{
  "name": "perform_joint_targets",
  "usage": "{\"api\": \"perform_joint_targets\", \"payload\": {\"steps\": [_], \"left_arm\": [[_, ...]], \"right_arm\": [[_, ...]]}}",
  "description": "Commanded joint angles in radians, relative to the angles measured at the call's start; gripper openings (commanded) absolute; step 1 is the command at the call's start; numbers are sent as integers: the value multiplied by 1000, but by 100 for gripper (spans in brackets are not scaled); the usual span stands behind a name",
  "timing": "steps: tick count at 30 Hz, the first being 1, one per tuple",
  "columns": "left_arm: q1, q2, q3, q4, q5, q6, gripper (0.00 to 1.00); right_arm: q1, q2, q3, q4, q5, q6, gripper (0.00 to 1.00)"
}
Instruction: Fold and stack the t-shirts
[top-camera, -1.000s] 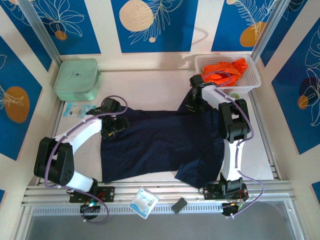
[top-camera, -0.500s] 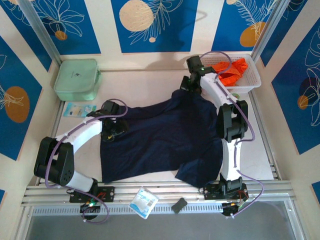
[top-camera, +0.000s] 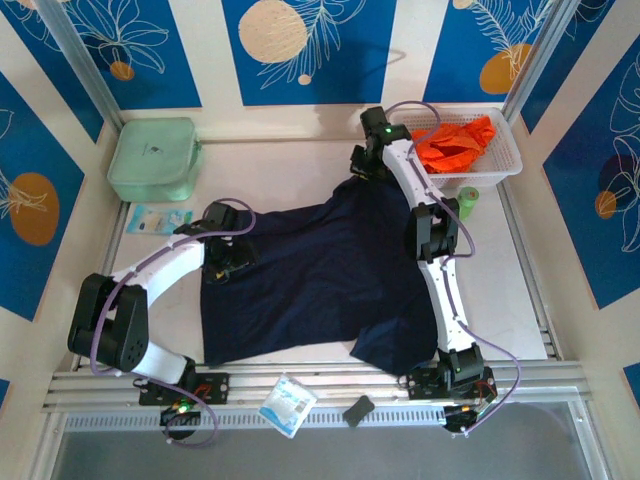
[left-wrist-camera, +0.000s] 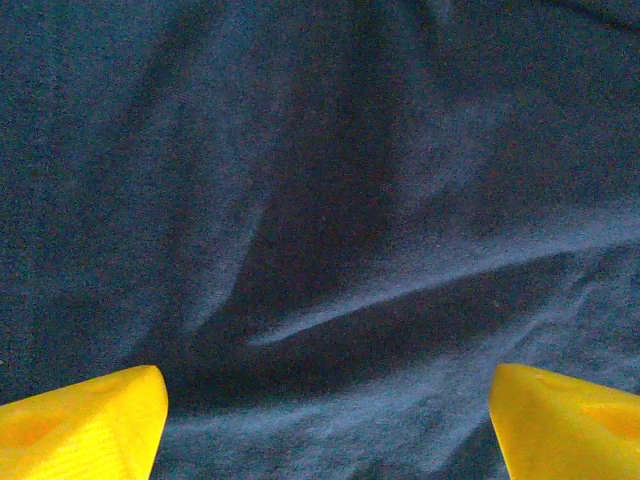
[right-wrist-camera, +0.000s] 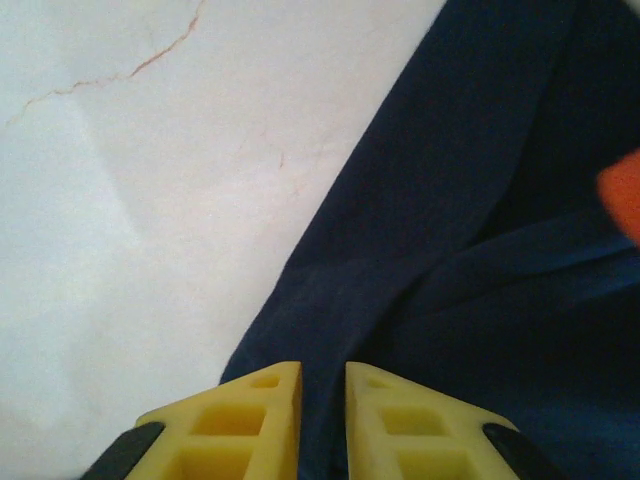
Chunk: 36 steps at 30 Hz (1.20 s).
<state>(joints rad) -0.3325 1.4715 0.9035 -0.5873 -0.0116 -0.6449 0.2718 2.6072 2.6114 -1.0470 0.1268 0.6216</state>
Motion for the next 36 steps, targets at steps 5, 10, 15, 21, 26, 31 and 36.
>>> {"api": "perform_joint_targets", "payload": {"steps": [5, 10, 15, 21, 26, 31, 36], "left_arm": [[-8, 3, -8, -8, -6, 9, 84], [-7, -1, 2, -17, -11, 20, 85], [-7, 20, 74, -52, -38, 51, 89], [-5, 90, 144, -35, -19, 39, 84], [-7, 190, 125, 57, 24, 16, 72], [-5, 280, 124, 108, -58, 9, 62], [1, 327, 130, 107, -110, 9, 58]], "right_arm": [[4, -25, 26, 71, -213, 50, 16], [17, -97, -46, 39, -124, -9, 23], [27, -255, -304, 130, -37, -64, 33], [41, -427, -575, 199, 70, -103, 29], [36, -493, -789, 248, 144, -110, 6], [-8, -449, -855, 287, 146, -112, 0], [-40, -369, -819, 261, 189, -122, 0]]}}
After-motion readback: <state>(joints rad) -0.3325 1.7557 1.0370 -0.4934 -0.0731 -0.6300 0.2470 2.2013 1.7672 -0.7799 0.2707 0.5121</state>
